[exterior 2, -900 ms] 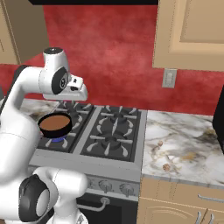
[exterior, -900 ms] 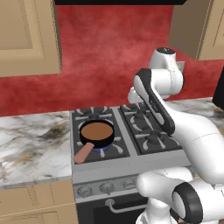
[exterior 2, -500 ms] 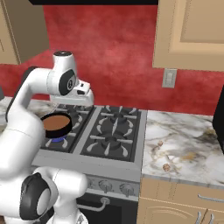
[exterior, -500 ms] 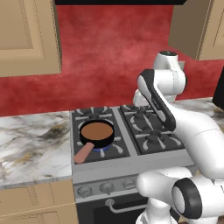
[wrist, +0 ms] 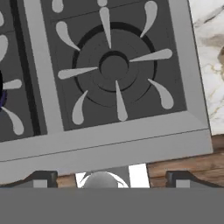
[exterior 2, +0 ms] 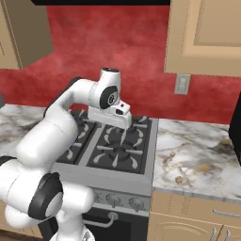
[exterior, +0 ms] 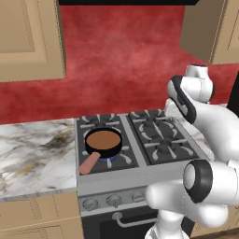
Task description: Pick up the sugar cube(s) and place them in the saucepan with hot chocolate.
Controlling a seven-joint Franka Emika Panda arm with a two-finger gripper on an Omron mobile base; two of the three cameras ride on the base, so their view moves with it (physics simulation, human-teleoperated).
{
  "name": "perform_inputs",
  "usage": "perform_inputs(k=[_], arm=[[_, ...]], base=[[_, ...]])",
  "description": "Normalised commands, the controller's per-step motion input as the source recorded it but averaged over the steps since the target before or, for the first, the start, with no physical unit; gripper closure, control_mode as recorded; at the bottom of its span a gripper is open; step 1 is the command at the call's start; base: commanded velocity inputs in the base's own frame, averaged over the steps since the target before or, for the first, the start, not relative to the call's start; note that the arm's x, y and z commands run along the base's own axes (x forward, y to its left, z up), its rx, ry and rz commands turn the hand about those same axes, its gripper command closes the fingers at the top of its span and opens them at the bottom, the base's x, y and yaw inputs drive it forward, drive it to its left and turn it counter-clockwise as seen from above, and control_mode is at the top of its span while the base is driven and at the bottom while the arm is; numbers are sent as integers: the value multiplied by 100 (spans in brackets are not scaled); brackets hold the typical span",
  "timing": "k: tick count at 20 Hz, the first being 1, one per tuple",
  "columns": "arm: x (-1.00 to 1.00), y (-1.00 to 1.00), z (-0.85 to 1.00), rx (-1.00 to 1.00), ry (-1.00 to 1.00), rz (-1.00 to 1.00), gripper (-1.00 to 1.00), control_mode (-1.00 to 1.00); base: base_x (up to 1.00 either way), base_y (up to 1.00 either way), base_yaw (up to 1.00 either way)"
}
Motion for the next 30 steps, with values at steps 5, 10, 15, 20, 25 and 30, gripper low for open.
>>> perform_inputs(k=[5, 10, 15, 20, 25, 30], arm=[[38, -100, -65, 1, 25, -21, -100, -100], [17, -100, -61, 2, 22, -18, -100, -100], [0, -54, -27, 1, 5, -13, -100, -100], [-1, -3, 0, 0, -5, -7, -100, -100], [-17, 0, -2, -1, -10, 0, -100, -100], [-39, 0, -25, 0, -7, 0, -100, -100]], base=[[0, 0, 0], [0, 0, 0], [0, 0, 0], [0, 0, 0], [0, 0, 0], [0, 0, 0]])
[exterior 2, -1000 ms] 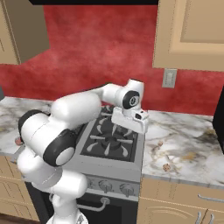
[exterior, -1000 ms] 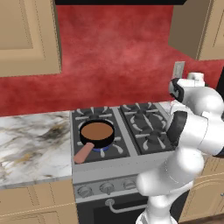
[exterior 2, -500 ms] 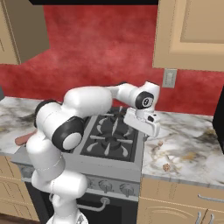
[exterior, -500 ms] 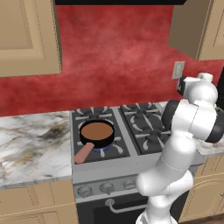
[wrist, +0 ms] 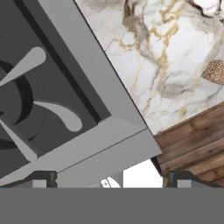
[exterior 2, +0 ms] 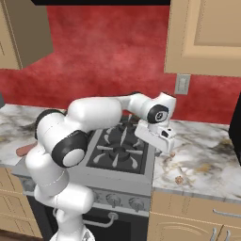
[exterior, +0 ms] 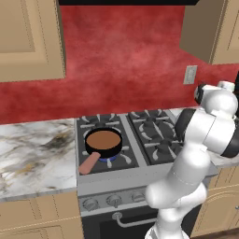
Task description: Pick up the sugar cube(s) and place them in the saucepan with hot chocolate.
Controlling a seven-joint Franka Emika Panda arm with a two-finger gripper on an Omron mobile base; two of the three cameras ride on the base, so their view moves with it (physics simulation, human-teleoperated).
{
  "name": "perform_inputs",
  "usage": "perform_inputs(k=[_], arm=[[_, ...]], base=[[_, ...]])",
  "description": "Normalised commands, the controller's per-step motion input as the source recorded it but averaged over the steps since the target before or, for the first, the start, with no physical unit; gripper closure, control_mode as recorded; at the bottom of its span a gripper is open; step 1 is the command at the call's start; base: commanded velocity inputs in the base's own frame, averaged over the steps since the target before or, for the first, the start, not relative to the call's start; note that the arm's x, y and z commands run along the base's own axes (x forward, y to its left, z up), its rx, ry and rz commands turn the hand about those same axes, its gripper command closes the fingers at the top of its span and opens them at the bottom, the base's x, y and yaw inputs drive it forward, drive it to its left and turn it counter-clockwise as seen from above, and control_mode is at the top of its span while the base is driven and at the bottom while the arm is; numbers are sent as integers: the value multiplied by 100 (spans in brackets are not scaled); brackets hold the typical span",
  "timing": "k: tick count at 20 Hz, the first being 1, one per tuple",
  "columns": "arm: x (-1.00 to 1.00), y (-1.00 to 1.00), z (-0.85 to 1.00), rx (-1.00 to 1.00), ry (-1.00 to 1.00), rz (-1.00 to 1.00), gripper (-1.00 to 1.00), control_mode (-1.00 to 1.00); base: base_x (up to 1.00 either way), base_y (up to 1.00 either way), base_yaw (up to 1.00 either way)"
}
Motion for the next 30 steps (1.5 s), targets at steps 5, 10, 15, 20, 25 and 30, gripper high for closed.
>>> perform_inputs(k=[5, 10, 15, 20, 25, 30], arm=[[-56, 0, -22, -1, -16, 0, -100, -100], [-24, 0, -17, -8, -33, 0, -100, -100], [-7, 0, -20, -11, -34, 0, -100, -100], [1, -14, -4, -11, -8, 0, -100, -100], [21, -27, 0, -9, 2, 1, -100, -100], [24, -46, 0, -3, 12, 0, -100, -100]], base=[[0, 0, 0], [0, 0, 0], [0, 0, 0], [0, 0, 0], [0, 0, 0], [0, 0, 0]])
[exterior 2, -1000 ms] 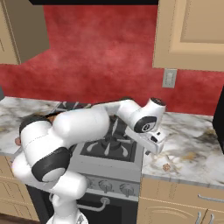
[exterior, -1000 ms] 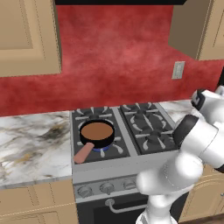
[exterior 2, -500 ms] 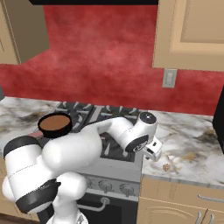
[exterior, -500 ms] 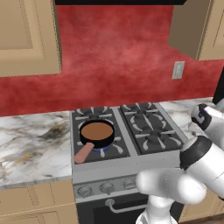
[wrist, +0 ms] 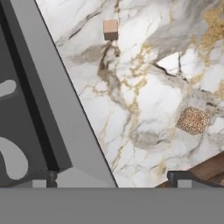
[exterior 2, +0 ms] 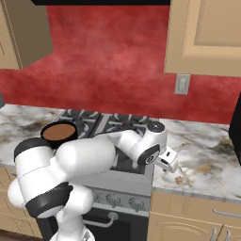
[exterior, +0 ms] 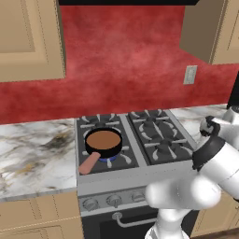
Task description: Pick up the sugar cube(s) and place them in the saucepan with hot chocolate.
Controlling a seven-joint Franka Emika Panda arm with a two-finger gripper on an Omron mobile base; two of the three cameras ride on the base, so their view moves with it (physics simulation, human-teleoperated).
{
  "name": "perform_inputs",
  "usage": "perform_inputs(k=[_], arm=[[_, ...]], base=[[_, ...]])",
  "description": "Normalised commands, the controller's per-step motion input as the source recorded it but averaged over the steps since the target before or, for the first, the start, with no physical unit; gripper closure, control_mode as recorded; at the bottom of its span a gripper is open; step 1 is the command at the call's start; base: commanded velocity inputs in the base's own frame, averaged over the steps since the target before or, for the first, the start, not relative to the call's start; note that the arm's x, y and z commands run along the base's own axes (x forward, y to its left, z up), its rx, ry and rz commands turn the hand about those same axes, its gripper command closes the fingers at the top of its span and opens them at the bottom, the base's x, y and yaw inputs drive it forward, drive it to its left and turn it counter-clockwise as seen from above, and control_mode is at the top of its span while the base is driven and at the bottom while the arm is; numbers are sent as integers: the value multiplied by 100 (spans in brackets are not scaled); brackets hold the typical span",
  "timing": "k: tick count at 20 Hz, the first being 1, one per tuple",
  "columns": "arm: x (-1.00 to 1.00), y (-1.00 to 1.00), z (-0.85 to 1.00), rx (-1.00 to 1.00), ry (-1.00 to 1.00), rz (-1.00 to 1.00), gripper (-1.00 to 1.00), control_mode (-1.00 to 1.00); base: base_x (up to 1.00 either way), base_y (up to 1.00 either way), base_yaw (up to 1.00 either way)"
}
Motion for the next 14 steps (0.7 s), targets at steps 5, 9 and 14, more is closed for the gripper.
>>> perform_inputs(k=[5, 9, 14], arm=[[17, -58, -4, 0, 13, 0, -100, -100], [1, -41, 0, 2, 7, 0, -100, -100], [0, -38, -13, 2, 5, 0, -100, -100]], base=[[0, 0, 0], [0, 0, 0], [0, 0, 0]])
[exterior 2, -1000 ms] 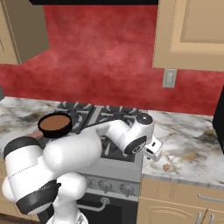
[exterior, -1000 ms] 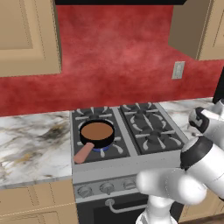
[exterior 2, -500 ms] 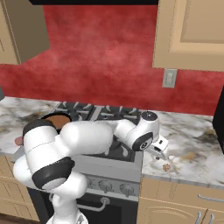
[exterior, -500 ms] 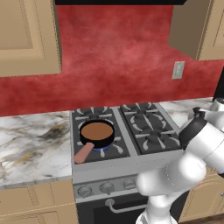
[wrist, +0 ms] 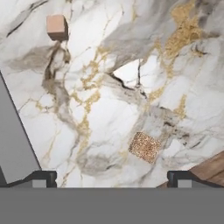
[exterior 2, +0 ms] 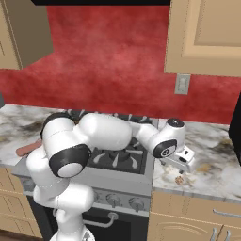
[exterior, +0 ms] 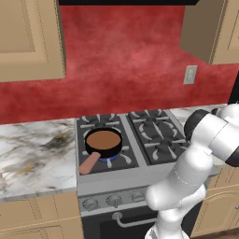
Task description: Pick up the sugar cube(s) and place them in the saucepan with hot chocolate.
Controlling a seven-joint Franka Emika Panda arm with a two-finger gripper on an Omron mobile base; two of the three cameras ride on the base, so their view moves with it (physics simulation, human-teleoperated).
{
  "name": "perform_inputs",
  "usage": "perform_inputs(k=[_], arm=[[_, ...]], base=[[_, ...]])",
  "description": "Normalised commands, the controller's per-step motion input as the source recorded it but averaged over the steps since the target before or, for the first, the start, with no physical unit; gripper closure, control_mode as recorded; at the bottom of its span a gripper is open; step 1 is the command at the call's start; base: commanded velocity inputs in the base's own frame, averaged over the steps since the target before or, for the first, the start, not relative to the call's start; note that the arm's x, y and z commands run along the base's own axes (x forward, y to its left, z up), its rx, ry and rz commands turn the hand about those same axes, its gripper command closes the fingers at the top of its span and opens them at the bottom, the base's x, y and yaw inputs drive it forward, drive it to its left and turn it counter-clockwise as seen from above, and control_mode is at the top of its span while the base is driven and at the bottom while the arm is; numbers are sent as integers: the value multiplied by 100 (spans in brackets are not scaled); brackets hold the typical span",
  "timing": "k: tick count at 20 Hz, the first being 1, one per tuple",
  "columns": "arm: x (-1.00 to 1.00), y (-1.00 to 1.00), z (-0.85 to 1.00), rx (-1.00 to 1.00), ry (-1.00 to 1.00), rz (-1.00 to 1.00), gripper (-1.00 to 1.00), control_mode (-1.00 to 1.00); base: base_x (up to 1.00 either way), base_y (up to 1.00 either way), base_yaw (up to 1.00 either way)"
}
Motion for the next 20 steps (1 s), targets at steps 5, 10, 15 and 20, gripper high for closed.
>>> perform_inputs(k=[5, 10, 15, 20], arm=[[0, -27, -16, 2, 6, 0, -100, -100], [0, 0, -23, 0, 10, 2, -100, -100], [0, 0, -21, 0, 3, 1, -100, -100], [0, 0, -3, 1, 0, 0, -100, -100]], base=[[0, 0, 0], [0, 0, 0], [0, 0, 0], [0, 0, 0]])
